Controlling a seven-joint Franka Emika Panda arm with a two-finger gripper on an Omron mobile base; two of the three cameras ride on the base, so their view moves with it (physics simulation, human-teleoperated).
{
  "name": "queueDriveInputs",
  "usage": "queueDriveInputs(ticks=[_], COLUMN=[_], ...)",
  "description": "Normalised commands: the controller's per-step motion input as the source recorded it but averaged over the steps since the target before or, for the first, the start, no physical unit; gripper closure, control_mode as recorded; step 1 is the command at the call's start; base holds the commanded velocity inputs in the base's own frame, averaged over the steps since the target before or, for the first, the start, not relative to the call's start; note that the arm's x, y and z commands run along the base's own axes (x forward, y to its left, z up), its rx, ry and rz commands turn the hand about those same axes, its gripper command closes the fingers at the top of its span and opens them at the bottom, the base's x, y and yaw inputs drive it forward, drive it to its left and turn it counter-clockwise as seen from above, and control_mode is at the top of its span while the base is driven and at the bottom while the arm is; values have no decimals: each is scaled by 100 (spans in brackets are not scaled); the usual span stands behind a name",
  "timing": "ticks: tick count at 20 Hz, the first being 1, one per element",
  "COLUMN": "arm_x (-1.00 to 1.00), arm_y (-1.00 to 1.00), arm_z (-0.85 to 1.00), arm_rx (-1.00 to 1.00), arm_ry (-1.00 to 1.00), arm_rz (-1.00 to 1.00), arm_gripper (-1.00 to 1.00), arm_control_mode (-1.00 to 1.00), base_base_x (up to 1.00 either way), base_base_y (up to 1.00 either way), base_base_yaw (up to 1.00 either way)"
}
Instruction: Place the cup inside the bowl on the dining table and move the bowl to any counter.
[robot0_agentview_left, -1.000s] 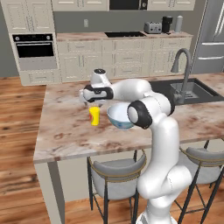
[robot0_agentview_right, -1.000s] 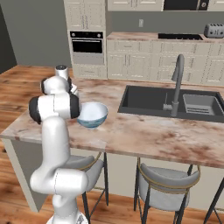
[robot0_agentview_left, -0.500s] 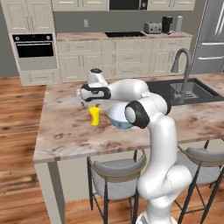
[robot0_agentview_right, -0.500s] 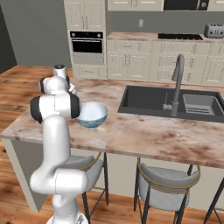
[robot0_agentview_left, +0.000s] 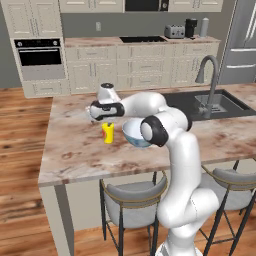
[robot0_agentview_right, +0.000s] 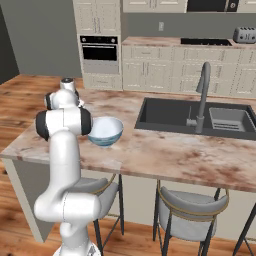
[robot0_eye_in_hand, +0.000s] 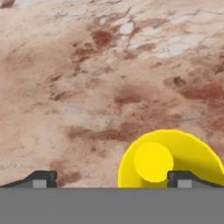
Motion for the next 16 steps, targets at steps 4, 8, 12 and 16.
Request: queueDriveInputs(ticks=[4, 8, 12, 16], arm_x=[0, 0, 0, 0], arm_y=[0, 0, 0, 0], arm_z=[-15, -18, -18, -13], arm_rx=[0, 0, 0, 0], arm_ry=[0, 0, 0, 0], arm_rz=[1, 1, 1, 1], arm_gripper=[-100, -100, -100, -100], arm_control_mode=[-100, -100, -100, -100], base_base_x=[0, 0, 0, 0], base_base_y=[0, 0, 0, 0], base_base_yaw=[0, 0, 0, 0])
